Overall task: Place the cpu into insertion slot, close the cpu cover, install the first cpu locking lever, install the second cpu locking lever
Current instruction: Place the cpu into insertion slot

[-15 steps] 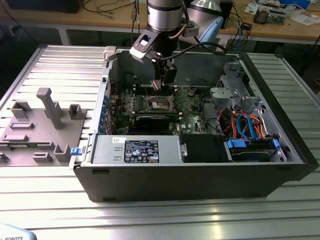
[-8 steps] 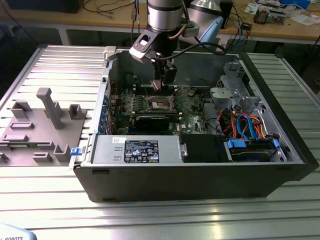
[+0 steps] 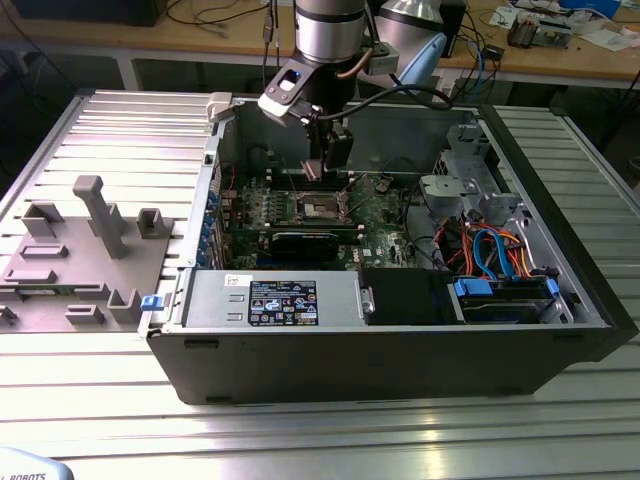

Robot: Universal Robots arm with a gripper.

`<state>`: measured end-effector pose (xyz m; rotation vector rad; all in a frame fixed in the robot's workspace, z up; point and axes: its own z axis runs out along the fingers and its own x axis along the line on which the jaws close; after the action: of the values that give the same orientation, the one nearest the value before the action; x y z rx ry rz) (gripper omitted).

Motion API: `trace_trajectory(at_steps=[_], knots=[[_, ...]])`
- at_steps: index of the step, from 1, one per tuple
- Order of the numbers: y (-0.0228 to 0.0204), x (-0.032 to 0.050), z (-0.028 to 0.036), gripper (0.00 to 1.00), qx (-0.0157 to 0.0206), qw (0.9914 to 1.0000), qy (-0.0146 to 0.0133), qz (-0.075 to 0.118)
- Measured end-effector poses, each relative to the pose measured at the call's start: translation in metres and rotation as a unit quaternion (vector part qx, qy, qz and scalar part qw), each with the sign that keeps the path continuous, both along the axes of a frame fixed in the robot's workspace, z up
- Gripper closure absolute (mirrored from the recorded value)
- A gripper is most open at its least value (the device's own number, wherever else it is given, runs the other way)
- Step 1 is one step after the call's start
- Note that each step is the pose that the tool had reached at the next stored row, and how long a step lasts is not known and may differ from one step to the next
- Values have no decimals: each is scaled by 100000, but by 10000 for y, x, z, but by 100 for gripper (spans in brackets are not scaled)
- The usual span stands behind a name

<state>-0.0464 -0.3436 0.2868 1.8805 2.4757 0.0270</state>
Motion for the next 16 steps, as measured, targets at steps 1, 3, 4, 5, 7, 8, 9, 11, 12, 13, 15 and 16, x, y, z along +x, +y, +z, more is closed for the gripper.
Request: trace_trajectory(at_steps=[1,3,4,5,7,8,9,11,12,13,15,16], knots=[[0,0,0,45,1,100000,0,-58],[0,0,-1,45,1,100000,2,-159],[0,0,-1,45,2,100000,-1,-216],[0,0,-2,45,3,100000,-3,-311],[0,0,-3,45,3,99999,1,-541],[0,0,-3,45,1,99998,1,-610],[0,0,-4,45,4,99997,-2,-732],[0,0,-5,45,2,99996,1,-899],[0,0,-5,45,4,99995,0,-959],[0,0,-6,45,2,99995,-1,-1038],[0,0,-7,45,3,99993,-2,-1201],[0,0,-7,45,1,99992,-1,-1277]])
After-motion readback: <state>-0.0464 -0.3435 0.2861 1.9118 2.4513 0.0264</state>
